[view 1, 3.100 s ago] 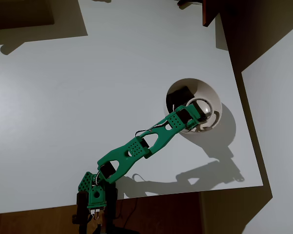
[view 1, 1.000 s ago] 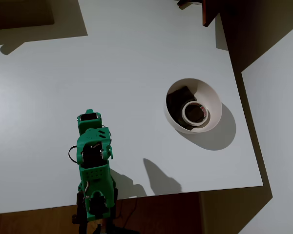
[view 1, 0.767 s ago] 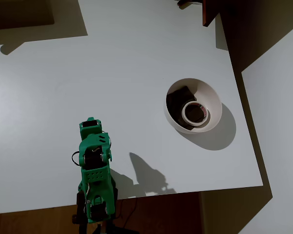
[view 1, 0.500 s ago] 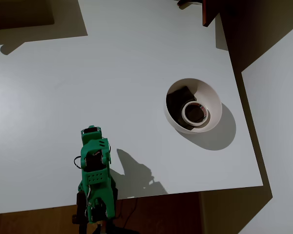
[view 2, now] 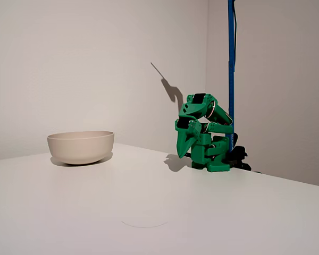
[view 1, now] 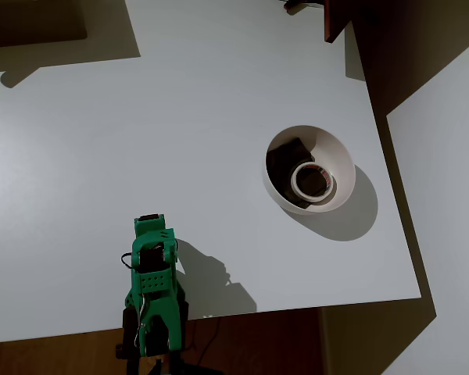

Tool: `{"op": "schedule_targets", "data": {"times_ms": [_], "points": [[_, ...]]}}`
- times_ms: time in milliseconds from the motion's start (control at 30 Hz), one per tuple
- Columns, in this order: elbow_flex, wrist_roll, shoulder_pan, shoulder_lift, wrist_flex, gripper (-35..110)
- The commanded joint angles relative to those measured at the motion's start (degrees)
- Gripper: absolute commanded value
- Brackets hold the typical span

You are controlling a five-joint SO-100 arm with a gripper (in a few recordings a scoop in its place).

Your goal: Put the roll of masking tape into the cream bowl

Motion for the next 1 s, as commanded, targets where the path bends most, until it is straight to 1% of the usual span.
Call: {"op": "schedule_targets", "data": {"times_ms": [0, 967], "points": [[0.4, 0.5, 0.4, 0.4, 0.5, -8], [0.3, -0.1, -0.2, 0.4, 0.5, -8]]}}
